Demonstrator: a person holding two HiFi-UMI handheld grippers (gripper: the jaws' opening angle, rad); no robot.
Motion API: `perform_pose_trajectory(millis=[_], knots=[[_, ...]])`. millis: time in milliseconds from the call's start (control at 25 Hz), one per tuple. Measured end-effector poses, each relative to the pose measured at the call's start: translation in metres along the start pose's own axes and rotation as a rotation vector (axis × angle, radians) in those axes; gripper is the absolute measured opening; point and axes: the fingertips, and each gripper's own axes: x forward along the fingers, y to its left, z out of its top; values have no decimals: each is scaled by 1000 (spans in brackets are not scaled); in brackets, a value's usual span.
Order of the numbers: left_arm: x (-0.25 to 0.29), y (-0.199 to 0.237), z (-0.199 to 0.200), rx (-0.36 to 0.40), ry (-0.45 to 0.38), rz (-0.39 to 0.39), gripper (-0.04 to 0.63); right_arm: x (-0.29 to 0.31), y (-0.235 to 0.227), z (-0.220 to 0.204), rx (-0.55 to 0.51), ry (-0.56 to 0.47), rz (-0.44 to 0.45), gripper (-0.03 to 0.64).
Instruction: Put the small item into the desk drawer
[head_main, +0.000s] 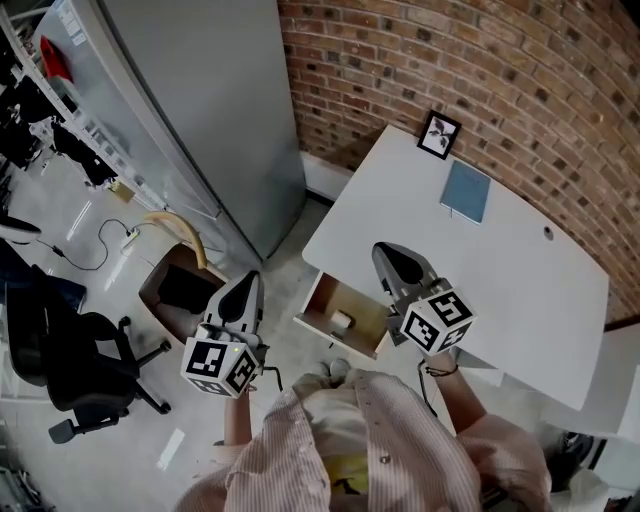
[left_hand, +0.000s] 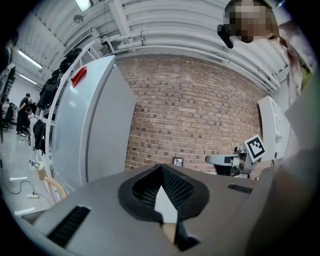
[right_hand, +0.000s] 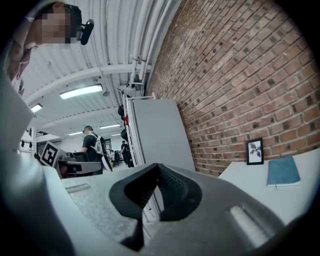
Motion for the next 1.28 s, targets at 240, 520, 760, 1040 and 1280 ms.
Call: perform_pose_trajectory(millis=[240, 520, 760, 1040, 1280], knots=[[-4, 0, 21, 49, -47, 18, -2, -10, -6, 16, -4, -47, -23, 6], [-8, 8, 30, 66, -72, 43, -2, -13, -7, 20, -25, -52, -37, 6], [-10, 15, 29, 63, -84, 62, -2, -12, -10, 16, -30, -46, -60, 6], [-11, 18, 25, 104, -67, 85, -2, -14, -15, 13, -41, -37, -76, 6], [-13, 23, 22, 96, -63, 95, -2, -14, -17, 10, -42, -32, -86, 6]])
